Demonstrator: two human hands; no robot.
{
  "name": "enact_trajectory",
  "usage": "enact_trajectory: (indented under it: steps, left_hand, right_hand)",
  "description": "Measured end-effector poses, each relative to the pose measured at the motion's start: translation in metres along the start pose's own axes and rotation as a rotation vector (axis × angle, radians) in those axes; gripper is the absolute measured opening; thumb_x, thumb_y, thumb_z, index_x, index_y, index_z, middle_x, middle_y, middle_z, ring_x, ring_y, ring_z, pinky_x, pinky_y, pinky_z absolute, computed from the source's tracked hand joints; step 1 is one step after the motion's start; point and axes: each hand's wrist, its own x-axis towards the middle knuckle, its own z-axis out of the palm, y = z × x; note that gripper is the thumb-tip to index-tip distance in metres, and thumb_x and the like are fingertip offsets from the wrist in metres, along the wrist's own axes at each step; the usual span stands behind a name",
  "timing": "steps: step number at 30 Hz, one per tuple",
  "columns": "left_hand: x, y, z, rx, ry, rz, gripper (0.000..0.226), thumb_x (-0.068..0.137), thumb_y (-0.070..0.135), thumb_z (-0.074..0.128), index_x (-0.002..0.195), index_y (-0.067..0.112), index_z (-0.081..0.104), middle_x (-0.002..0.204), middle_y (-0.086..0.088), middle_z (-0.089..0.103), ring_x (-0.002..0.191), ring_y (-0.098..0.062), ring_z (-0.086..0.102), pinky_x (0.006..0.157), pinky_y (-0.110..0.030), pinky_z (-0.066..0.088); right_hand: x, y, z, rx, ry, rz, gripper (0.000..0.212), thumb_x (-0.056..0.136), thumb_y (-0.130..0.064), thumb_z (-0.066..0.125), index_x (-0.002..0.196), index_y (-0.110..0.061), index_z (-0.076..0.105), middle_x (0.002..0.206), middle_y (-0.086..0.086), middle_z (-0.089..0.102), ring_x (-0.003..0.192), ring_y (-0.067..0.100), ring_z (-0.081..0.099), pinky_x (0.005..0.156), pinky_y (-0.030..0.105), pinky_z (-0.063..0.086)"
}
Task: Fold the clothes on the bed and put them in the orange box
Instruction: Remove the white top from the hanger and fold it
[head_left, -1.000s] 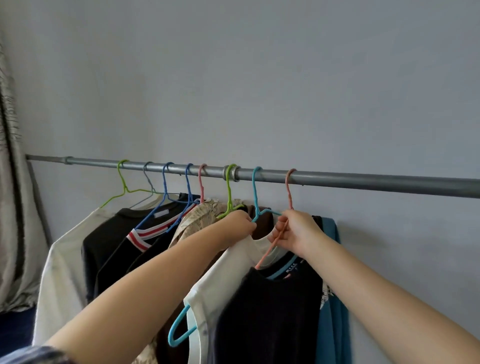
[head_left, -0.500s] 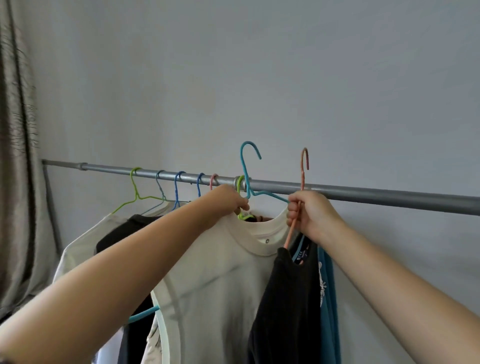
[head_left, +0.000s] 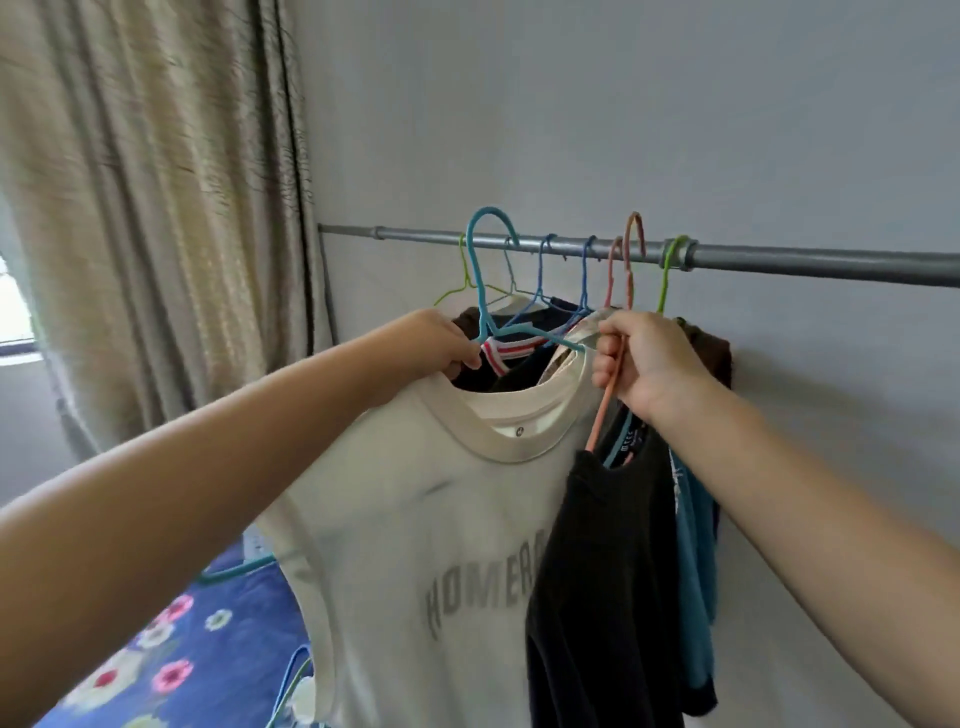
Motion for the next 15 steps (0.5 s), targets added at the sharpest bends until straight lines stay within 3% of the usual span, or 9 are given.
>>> enact_trajectory:
  steps: [3, 8, 13, 15]
  left_hand:
    - [-0.053, -0.037, -0.04, -0.043, 0.047, -0.068, 0.009, 0.087, 0.007, 0.059, 0.088, 0.0, 0.065, 0.05, -0.002, 0.046, 0.049, -0.015, 0.037, 0.053, -0.022, 0.035]
    - [-0.152, -0.115, -0.112, -0.06, 0.135, -0.193, 0.019, 0.089, 0.011, 0.059, 0.071, 0.005, 0.063, 0.033, 0.008, 0.04, 0.044, -0.012, 0.035, 0.044, -0.018, 0.033]
    - [-0.241, -0.182, -0.179, -0.115, 0.305, -0.291, 0.019, 0.085, 0.009, 0.063, 0.068, 0.004, 0.061, 0.048, 0.0, 0.045, 0.047, -0.012, 0.038, 0.047, -0.018, 0.034]
    - [-0.269, -0.199, -0.201, -0.138, 0.377, -0.323, 0.016, 0.085, 0.008, 0.063, 0.07, 0.004, 0.062, 0.043, 0.002, 0.044, 0.041, -0.01, 0.037, 0.041, -0.016, 0.034]
  right_hand:
    - [-0.036, 0.017, 0.045, 0.027, -0.044, 0.031, 0.029, 0.089, -0.002, 0.038, 0.062, -0.014, 0.039, 0.036, -0.007, 0.033, 0.03, 0.007, 0.031, 0.035, 0.015, 0.03]
    - [-0.117, 0.054, 0.125, 0.044, -0.124, 0.065, 0.027, 0.089, -0.003, 0.041, 0.065, -0.015, 0.041, 0.037, -0.007, 0.035, 0.03, 0.007, 0.034, 0.037, 0.016, 0.033]
    - [-0.182, 0.083, 0.201, 0.057, -0.217, 0.088, 0.028, 0.091, -0.004, 0.042, 0.064, -0.012, 0.042, 0.035, -0.006, 0.04, 0.03, 0.008, 0.041, 0.038, 0.016, 0.04]
    - [-0.2, 0.091, 0.227, 0.061, -0.247, 0.105, 0.025, 0.091, -0.005, 0.042, 0.067, -0.011, 0.043, 0.036, -0.005, 0.043, 0.032, 0.009, 0.045, 0.04, 0.017, 0.044]
